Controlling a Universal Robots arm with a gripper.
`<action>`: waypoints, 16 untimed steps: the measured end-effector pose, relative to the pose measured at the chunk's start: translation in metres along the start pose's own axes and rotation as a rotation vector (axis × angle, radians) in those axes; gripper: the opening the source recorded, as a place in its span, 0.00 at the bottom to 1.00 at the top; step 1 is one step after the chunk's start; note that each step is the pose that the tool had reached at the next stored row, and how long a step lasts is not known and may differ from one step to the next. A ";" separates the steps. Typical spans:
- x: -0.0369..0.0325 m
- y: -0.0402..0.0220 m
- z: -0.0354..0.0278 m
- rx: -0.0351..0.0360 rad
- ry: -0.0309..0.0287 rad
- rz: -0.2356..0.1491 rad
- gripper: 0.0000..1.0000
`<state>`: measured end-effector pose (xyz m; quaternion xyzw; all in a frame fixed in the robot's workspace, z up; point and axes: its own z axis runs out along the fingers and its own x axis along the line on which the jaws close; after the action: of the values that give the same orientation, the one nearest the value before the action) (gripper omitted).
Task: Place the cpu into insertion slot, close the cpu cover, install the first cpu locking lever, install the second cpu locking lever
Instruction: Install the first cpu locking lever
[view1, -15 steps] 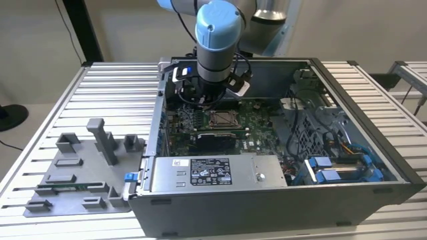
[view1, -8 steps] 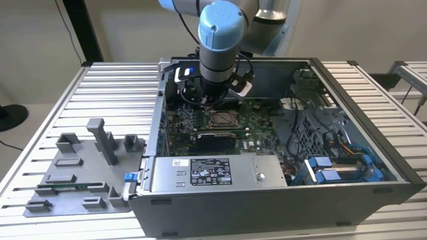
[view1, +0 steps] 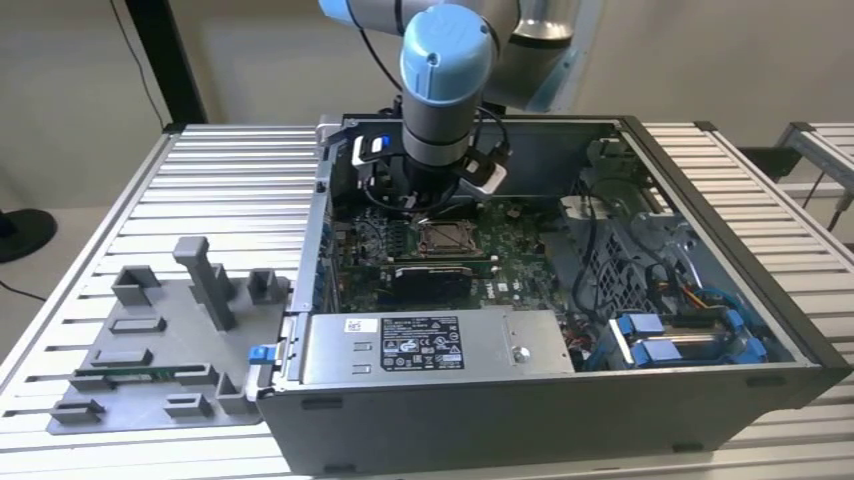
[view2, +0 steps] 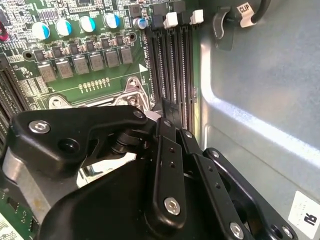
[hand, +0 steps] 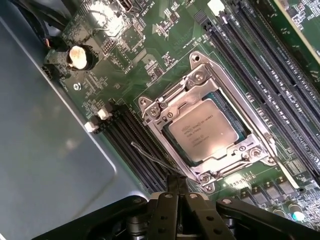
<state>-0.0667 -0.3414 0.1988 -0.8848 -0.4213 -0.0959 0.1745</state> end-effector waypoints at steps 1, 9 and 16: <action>0.0004 0.0006 0.0002 0.0000 0.0000 0.000 0.00; 0.0053 0.0071 0.0022 0.0003 -0.0001 -0.001 0.00; 0.0077 0.0105 0.0036 0.0004 -0.0002 -0.001 0.00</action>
<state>-0.0537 -0.3407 0.1955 -0.8845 -0.4219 -0.0958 0.1746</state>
